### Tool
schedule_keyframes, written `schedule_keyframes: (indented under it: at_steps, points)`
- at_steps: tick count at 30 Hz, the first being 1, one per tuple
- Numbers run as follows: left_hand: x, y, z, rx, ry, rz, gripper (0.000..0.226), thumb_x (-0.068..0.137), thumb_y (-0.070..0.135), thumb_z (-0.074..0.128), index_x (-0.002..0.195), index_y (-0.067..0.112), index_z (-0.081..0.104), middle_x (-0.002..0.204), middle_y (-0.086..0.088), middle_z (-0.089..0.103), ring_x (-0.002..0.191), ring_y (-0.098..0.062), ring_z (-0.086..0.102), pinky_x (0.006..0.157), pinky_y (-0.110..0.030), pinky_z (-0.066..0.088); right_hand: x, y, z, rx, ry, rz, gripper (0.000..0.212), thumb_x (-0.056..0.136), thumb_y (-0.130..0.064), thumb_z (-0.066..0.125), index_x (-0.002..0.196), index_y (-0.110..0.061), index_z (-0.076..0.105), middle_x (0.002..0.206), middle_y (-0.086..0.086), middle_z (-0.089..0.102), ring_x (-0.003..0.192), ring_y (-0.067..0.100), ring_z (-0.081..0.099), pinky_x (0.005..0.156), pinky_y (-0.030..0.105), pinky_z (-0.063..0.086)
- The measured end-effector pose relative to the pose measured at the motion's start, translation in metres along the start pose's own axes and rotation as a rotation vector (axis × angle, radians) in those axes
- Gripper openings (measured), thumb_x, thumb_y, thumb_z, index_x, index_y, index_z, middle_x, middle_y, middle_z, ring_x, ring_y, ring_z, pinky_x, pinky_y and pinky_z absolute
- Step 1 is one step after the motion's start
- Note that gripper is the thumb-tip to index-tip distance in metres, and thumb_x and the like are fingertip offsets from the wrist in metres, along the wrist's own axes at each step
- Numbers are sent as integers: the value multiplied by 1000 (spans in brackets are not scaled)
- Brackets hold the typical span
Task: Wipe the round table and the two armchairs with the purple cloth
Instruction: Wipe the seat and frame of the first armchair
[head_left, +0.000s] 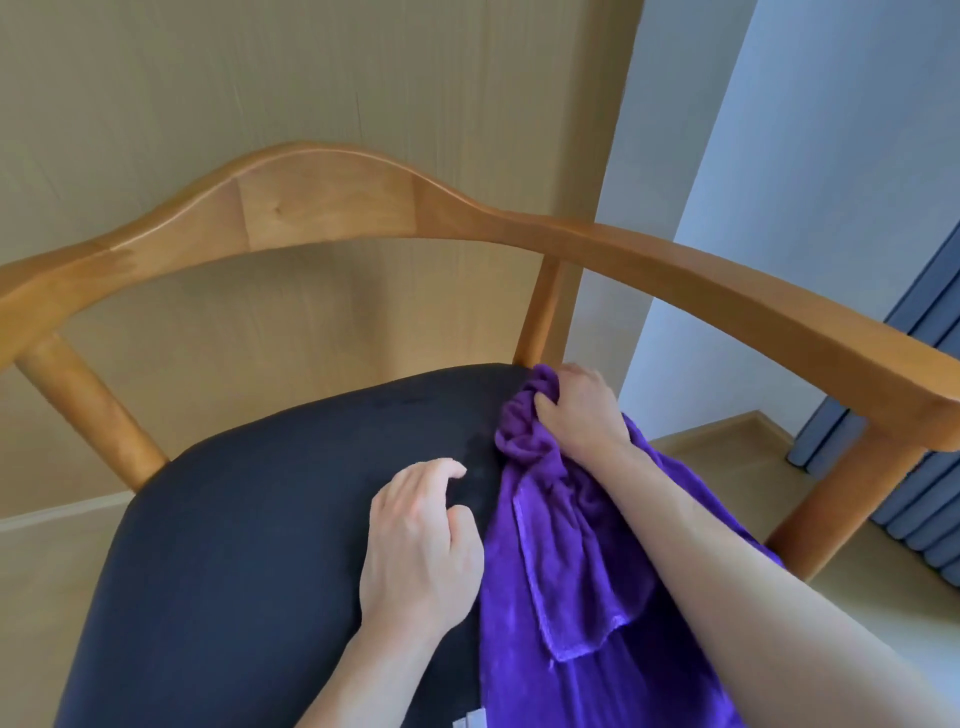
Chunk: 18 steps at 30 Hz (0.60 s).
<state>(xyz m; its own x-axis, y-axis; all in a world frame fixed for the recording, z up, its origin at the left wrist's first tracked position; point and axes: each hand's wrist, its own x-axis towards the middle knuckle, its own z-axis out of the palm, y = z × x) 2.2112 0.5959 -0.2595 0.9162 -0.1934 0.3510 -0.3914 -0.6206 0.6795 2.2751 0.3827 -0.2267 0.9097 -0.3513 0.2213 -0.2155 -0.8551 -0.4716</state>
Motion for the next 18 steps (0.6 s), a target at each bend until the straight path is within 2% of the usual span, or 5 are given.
schedule_keyframes:
  at_steps: [3,5,8,14,18]
  points:
    - [2,1,0,88,-71,-2,47,90,6,40,133,17,57,143,5,51,138,-5,30,121,-36,17,2,7,13,-112,-177,31,46,92,-40,34,118,-14,61,134,10,56,131,32,48,115,48,32]
    - [2,2,2,166,-113,-8,53,92,11,37,143,20,48,154,7,39,147,-7,19,124,-36,7,-12,7,17,-168,-249,-24,72,89,-51,26,151,-17,40,165,7,27,152,26,21,125,48,15]
    - [3,1,4,224,-127,-13,59,94,16,34,152,23,36,162,8,25,151,-7,8,124,-35,2,-37,3,16,-164,-278,-100,81,84,-55,26,158,-23,27,169,-3,14,156,19,9,125,47,8]
    - [4,-1,4,320,-163,8,62,94,20,31,155,26,26,165,8,15,152,-10,1,124,-38,1,-70,-3,8,41,-129,-150,57,74,-49,42,126,-31,58,130,-15,59,124,13,48,111,39,33]
    - [12,0,1,378,-246,21,61,94,31,32,154,30,26,165,7,14,152,-13,8,123,-39,7,-67,-3,7,169,-76,-96,29,76,-32,55,103,-30,63,98,-16,62,98,10,54,97,40,47]
